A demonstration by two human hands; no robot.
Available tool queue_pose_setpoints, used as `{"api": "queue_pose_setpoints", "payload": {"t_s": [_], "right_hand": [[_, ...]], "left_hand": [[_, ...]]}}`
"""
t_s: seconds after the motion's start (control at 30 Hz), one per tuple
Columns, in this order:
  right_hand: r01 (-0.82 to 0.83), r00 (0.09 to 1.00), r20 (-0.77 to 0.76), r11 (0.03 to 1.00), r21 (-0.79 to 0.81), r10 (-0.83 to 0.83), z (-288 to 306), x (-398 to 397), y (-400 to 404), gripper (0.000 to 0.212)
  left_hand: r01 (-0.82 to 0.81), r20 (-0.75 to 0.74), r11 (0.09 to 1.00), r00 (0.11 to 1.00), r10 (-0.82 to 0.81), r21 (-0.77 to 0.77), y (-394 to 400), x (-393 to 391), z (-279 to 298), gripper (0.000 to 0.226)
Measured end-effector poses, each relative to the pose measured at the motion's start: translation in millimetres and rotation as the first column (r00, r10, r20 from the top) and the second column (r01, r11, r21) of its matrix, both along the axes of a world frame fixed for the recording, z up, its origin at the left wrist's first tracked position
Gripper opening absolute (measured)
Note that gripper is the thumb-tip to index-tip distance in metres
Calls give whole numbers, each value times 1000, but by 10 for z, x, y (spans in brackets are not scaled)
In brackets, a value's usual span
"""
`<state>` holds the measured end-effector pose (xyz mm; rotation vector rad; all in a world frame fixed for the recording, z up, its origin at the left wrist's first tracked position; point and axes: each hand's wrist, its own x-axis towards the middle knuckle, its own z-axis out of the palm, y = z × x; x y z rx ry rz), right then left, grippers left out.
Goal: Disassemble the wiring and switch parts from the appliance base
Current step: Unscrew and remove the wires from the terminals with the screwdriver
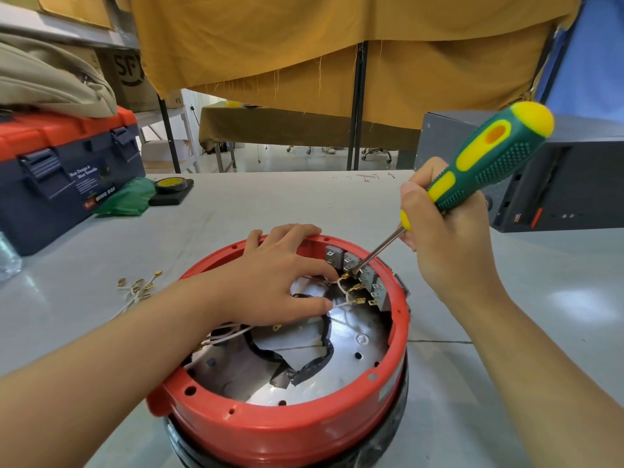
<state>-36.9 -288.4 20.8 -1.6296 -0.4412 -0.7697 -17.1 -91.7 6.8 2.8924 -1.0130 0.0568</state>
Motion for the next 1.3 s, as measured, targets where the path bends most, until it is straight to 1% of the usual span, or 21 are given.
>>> {"api": "queue_pose_setpoints", "payload": {"t_s": [0.27,0.53,0.73,0.8,0.93,1.03,1.13,1.3], "right_hand": [[32,999,0,999,33,-32,-12,-2,31,34],[146,989,6,987,69,-147,-27,-32,88,28],[199,980,3,977,77,-200,-22,-42,118,31],[185,982,12,981,67,-186,-30,-37,107,30],[61,996,61,998,10,-61,-41,-30,70,28],[18,998,67,1000,-20,-17,-25,-16,41,30],[18,996,89,999,-46,-13,-22,-14,20,30],[57,987,154,987,-149,-33,-20,-57,52,25]], "left_hand": [[-1,-10,1000,1000,1,2,-8,-6,8,38],[-2,-14,1000,1000,3,3,-10,-4,9,37],[-2,-15,1000,1000,2,-2,-10,-7,10,36],[-3,-17,1000,1000,3,-1,-10,-7,8,36],[-2,-10,1000,1000,2,1,-7,1,3,37],[2,-3,1000,1000,-2,-5,-3,3,-5,37],[5,-4,1000,1000,-5,-8,1,4,-7,38],[8,-1,1000,1000,-8,-11,0,6,-6,39]]}}
